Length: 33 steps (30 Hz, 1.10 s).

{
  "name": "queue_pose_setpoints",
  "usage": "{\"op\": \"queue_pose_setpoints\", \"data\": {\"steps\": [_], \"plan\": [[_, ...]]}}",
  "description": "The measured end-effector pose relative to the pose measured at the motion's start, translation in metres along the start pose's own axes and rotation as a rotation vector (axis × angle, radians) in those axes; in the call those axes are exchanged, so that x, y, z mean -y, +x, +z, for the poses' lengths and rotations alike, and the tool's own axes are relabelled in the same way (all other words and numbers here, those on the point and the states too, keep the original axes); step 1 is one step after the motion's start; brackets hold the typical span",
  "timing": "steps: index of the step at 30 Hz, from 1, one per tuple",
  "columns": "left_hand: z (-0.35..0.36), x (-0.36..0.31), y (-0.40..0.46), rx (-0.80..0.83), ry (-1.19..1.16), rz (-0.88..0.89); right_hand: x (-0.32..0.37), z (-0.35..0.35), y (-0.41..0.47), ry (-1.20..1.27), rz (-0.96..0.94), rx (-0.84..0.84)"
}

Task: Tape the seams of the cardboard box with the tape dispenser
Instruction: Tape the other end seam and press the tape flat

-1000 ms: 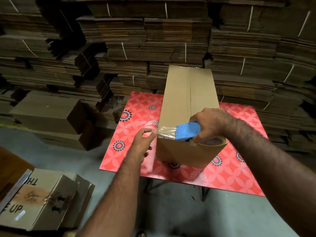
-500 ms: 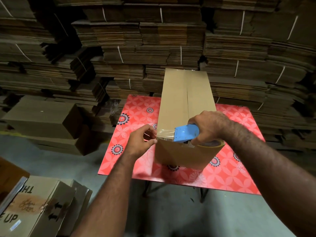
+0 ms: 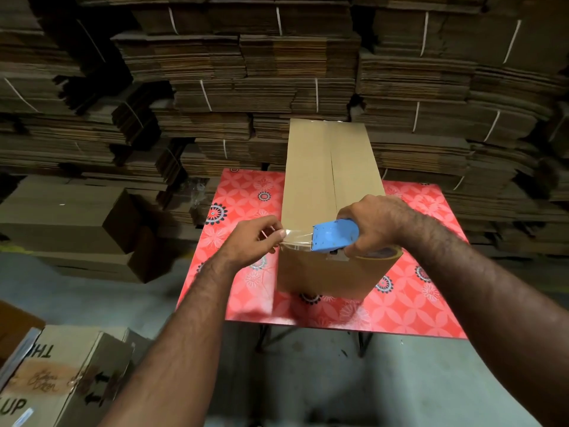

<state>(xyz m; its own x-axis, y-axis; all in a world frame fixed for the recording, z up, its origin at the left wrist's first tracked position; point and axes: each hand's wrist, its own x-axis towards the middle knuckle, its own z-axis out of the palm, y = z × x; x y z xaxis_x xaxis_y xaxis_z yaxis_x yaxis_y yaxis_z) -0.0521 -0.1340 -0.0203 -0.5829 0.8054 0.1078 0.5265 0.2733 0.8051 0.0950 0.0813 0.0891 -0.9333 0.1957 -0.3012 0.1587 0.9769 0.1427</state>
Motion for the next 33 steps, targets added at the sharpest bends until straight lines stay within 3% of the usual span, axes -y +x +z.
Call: {"op": "queue_pose_setpoints", "data": {"steps": [9, 17, 26, 33], "plan": [[0.013, 0.015, 0.005, -0.007, 0.102, 0.043, 0.006, -0.006, -0.001, 0.004, 0.051, 0.049], [0.039, 0.02, 0.015, -0.02, 0.467, 0.362, 0.012, -0.011, 0.0, -0.039, 0.038, 0.071], [0.036, 0.031, 0.015, 0.035, 0.869, 0.313, 0.002, -0.013, 0.005, -0.056, -0.034, 0.12], [0.033, 0.029, 0.028, 0.049, 0.944, 0.244, -0.046, -0.006, -0.021, -0.043, 0.02, 0.111]]}}
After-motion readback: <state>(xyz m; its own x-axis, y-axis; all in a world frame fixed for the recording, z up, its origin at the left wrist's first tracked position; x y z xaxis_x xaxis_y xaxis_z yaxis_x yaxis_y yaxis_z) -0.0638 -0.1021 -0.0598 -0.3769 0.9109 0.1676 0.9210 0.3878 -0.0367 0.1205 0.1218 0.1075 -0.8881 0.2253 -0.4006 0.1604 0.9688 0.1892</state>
